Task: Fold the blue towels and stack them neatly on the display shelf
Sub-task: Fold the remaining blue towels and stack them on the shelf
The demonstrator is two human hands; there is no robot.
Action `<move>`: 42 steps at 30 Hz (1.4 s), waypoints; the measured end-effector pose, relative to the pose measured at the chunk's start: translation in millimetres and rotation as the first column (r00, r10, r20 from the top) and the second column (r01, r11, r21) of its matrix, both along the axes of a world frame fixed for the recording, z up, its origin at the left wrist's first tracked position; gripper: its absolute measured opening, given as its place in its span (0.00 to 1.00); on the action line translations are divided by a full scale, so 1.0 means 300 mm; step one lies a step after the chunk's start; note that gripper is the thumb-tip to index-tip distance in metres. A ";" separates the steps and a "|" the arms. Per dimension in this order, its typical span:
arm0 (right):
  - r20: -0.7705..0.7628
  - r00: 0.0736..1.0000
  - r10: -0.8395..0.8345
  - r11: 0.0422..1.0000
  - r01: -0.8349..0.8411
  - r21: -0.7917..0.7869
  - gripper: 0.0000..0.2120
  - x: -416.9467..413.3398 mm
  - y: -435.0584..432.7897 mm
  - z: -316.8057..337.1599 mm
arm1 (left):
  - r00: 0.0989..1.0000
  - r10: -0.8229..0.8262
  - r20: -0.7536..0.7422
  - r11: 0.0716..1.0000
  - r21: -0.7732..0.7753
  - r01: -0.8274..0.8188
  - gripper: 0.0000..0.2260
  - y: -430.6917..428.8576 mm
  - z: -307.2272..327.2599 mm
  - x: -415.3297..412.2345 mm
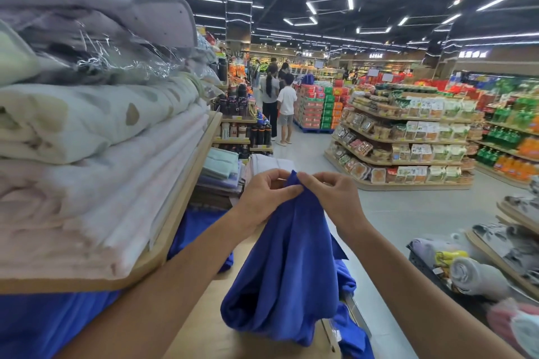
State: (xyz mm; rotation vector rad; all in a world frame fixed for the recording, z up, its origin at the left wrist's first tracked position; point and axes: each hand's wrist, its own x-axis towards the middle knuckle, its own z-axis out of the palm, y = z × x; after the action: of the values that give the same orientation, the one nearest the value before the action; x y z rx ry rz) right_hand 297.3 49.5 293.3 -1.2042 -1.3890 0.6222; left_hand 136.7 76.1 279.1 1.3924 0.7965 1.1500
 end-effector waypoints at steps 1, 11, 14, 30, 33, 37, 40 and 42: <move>-0.016 1.000 0.024 1.000 -0.024 -0.010 0.11 0.001 -0.005 0.005 | 1.000 0.008 -0.003 1.000 0.010 -0.008 0.13 -0.001 0.003 0.001; 0.043 0.971 0.237 0.967 -0.231 -0.105 0.05 0.049 -0.022 0.011 | 0.983 0.163 -0.081 0.974 0.171 -0.148 0.07 -0.006 0.024 -0.002; 0.106 0.970 0.218 0.973 -0.208 -0.100 0.05 0.054 -0.022 0.014 | 0.978 0.167 -0.127 0.969 0.205 -0.139 0.08 -0.015 0.025 0.007; 0.040 0.948 0.316 0.944 -0.310 -0.114 0.05 0.055 -0.037 -0.013 | 0.988 0.153 -0.033 0.954 0.265 -0.139 0.07 -0.027 0.017 -0.006; 0.038 0.925 0.379 0.909 -0.364 -0.204 0.06 0.080 -0.036 -0.024 | 0.984 0.177 -0.021 0.949 0.270 -0.165 0.05 -0.020 0.012 -0.007; 0.070 0.886 0.458 0.850 -0.414 -0.325 0.10 0.110 -0.046 -0.039 | 0.981 0.190 0.041 0.952 0.238 -0.194 0.02 -0.009 0.029 -0.009; 0.110 0.867 0.487 0.817 -0.407 -0.409 0.12 0.140 -0.053 -0.050 | 0.975 0.212 0.067 0.942 0.252 -0.222 0.03 0.001 0.068 -0.010; 0.169 0.851 0.498 0.802 -0.377 -0.463 0.13 0.166 -0.059 -0.062 | 0.963 0.253 0.090 0.922 0.278 -0.268 0.04 0.012 0.109 -0.018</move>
State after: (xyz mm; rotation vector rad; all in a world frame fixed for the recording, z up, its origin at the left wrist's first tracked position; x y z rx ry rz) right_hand 347.2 31.8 274.7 -1.3429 -1.8754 1.1594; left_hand 131.2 79.7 311.8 1.5173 0.8180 1.5538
